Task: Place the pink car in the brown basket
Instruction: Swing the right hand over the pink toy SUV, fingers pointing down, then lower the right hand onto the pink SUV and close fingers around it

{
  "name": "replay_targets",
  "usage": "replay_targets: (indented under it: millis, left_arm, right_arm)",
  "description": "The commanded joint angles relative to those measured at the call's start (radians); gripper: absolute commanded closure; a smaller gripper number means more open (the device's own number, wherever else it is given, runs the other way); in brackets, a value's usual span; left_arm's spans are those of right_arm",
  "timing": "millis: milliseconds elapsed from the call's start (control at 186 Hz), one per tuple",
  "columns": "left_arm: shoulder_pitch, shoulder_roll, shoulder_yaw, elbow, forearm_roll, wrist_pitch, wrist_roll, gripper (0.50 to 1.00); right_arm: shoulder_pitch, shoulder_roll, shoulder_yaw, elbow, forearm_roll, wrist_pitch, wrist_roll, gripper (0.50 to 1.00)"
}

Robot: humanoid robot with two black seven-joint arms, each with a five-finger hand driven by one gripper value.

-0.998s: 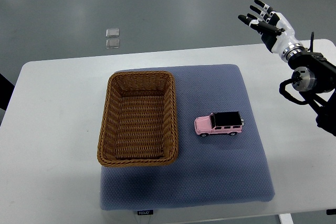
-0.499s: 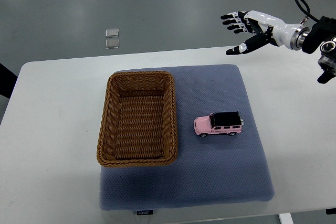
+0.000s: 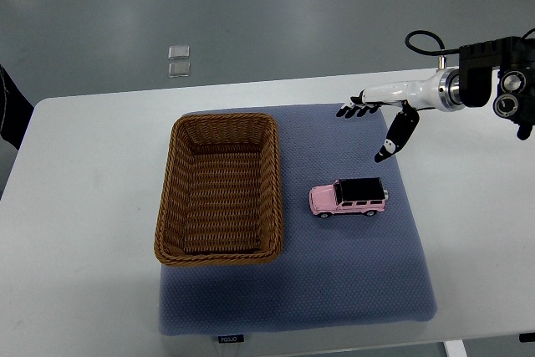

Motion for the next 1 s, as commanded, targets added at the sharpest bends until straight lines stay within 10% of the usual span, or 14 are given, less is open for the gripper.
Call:
replay_targets:
  millis: [0, 992]
  left_arm:
    - [0.0, 0.0, 0.0, 0.0, 0.0, 0.0, 0.0, 0.5]
    - [0.0, 0.0, 0.0, -0.001, 0.0, 0.0, 0.0, 0.5]
  right_arm:
    - [-0.022, 0.007, -0.003, 0.0, 0.003, -0.029, -0.043, 0.597]
    - [-0.152, 0.062, -0.032, 0.041, 0.074, -0.106, -0.095, 0.605]
